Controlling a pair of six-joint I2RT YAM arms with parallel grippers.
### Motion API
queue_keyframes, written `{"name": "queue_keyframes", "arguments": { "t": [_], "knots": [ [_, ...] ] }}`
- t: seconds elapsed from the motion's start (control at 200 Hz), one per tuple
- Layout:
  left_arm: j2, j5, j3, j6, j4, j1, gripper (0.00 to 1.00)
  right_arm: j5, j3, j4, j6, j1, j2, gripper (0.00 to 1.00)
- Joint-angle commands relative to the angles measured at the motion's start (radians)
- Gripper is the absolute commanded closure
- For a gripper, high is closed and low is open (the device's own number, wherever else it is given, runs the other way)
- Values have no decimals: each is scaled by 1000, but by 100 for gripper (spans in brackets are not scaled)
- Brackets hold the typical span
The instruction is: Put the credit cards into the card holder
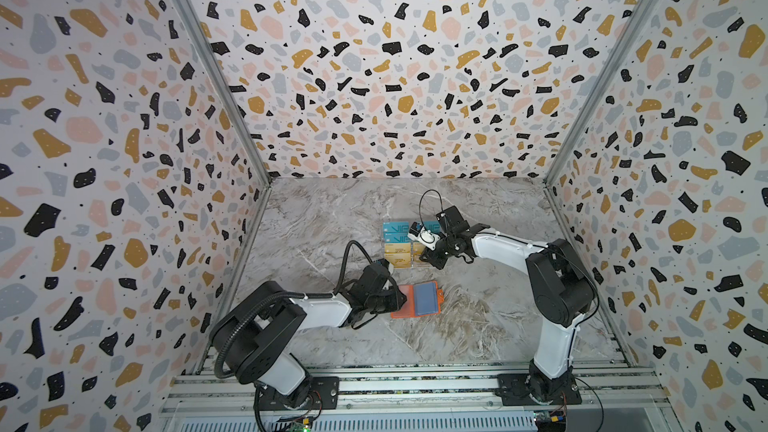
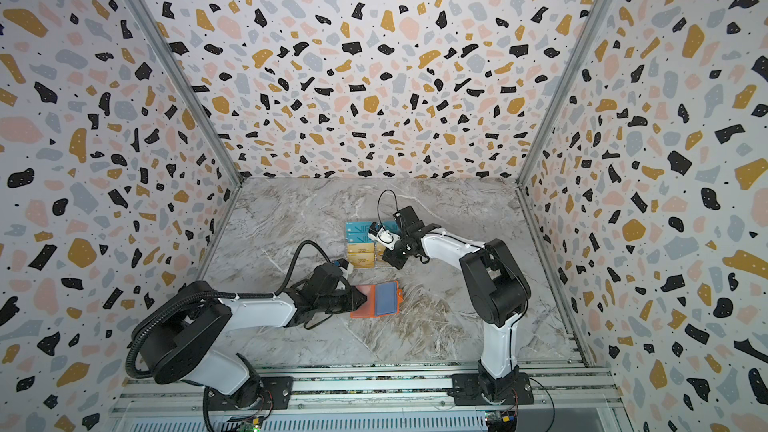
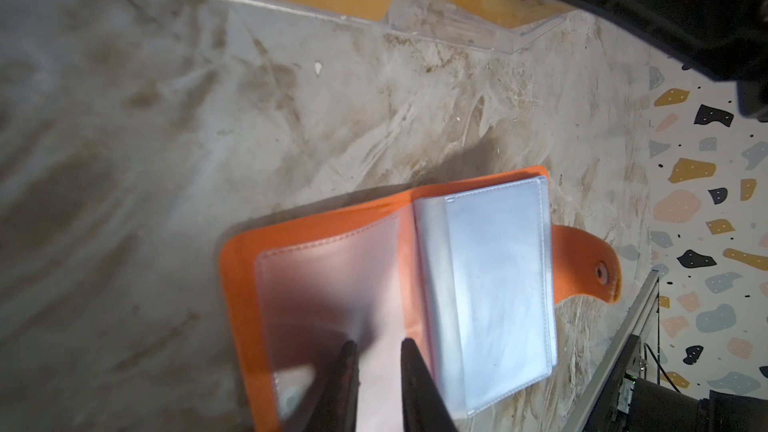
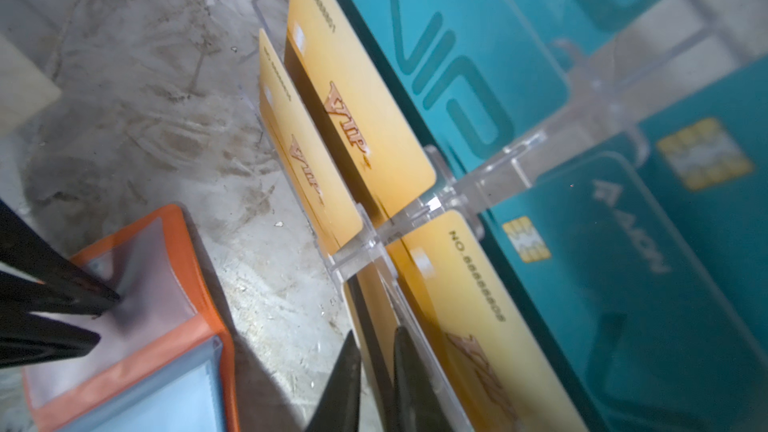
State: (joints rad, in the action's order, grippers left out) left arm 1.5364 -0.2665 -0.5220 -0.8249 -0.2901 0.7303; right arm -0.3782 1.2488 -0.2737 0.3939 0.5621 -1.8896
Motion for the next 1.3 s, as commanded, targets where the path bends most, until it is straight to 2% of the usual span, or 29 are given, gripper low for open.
{"name": "queue_keyframes", "arguments": {
  "t": [0.0, 0.085, 0.24, 0.501, 0.776, 0.996, 1.141, 1.296],
  "knots": [
    [-3, -10, -18, 19, 68, -5, 78, -4, 40, -42, 3, 4, -13, 88],
    [-10, -6, -19, 21, 77, -6, 78, -4, 45, -41, 11, 4, -13, 90],
    [-24, 1, -24, 25, 99, -6, 78, -10, 55, -35, 22, 4, 6, 98],
    [-29, 9, -33, 38, 125, -6, 78, -45, 67, -27, 14, 5, 64, 100],
    [-22, 27, -30, 40, 142, -6, 78, -122, 7, 81, -137, -17, 228, 100],
    [-58, 51, -33, 37, 171, -6, 78, -295, -153, 226, -394, -35, 384, 100],
    [-93, 69, -24, 44, 193, -6, 78, -408, -337, 412, -688, -36, 482, 100],
    [-72, 65, -15, 45, 190, -5, 78, -493, -538, 627, -1005, -34, 508, 100]
  ]
}}
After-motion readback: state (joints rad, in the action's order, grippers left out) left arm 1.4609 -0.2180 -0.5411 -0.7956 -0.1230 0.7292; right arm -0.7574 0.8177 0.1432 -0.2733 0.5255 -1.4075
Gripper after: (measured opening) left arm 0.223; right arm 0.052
